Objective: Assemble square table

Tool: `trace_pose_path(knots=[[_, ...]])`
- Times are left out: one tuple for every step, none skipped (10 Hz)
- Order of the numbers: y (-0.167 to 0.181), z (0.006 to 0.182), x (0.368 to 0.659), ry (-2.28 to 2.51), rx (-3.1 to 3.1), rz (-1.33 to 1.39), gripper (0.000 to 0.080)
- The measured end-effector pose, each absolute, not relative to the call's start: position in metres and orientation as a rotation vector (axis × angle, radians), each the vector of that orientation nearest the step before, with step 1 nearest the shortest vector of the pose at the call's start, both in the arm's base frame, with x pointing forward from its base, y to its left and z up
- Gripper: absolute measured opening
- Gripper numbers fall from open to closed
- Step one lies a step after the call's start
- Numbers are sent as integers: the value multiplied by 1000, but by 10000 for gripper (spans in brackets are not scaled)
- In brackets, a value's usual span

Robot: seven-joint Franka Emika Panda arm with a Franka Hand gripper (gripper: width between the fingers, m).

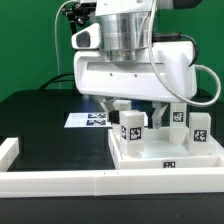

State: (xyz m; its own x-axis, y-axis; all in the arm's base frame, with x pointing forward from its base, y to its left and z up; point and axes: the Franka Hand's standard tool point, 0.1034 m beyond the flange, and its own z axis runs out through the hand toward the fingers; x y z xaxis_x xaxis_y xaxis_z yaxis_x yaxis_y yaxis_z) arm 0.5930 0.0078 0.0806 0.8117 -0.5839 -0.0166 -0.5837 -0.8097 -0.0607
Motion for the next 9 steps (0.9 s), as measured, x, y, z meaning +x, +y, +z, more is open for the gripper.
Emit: trace_pose_path(knots=[[8,81,593,849,-2959,-9,649],[8,81,594,671,-3016,-25,649],[9,82,595,506,-3055,-31,649],[9,82,595,384,-3075,-34,649],[9,82,595,308,-3084,-35,649],[9,82,595,175,-3095,-35,649],[9,82,595,86,-3100,-38,649],[9,82,595,37,-3102,-38,649],[9,82,595,-59,-3104,-39,649]])
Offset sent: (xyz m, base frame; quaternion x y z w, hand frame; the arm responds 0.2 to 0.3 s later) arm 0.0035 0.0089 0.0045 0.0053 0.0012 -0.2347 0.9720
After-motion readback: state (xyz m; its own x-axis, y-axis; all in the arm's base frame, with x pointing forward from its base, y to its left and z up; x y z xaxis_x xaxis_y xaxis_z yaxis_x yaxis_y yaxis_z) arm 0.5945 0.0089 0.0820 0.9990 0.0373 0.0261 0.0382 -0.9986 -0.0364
